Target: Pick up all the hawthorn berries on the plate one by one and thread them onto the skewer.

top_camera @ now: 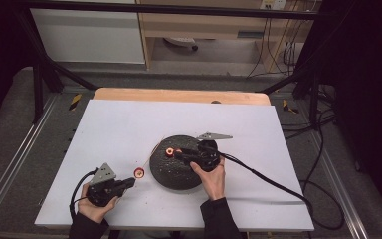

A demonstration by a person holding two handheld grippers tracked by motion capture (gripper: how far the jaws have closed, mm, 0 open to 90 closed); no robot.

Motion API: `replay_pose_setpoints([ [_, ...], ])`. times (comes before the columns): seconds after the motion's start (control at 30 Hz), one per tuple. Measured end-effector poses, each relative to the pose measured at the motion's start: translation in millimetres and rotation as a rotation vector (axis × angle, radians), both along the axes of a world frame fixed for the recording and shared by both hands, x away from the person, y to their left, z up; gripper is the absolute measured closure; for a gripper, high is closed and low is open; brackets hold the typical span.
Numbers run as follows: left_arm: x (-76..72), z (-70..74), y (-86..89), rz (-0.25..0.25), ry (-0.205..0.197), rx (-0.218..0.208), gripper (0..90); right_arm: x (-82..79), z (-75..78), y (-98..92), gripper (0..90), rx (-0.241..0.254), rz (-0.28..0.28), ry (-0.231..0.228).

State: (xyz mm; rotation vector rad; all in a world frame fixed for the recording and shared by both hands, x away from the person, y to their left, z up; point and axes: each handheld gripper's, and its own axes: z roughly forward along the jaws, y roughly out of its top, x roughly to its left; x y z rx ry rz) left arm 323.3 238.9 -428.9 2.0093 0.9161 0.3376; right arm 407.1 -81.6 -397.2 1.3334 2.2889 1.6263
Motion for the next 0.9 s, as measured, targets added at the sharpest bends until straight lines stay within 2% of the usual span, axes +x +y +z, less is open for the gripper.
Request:
replay_pose_setpoints([
  [0.17, -0.6, 0.0, -1.0, -0.002, 0.0, -0.001, 88.7, -0.6, -7.2, -4.9, 62.7, 0.063, -0.035, 0.003],
  [0.3, -1.5, 0.0, -3.4, -0.01, -0.002, 0.002, 88.7, -0.9, -8.5, -9.2, 62.7, 0.104, -0.063, -0.012],
  [0.43, -2.4, 0.2, -5.9, -0.017, -0.005, 0.002, 88.7, -0.8, -7.9, -11.5, 62.8, 0.13, -0.079, -0.013],
  [0.9, -5.0, 0.9, -14.0, -0.023, -0.019, -0.015, 88.7, 5.2, -0.6, -15.0, 62.8, 0.245, -0.173, -0.075],
])
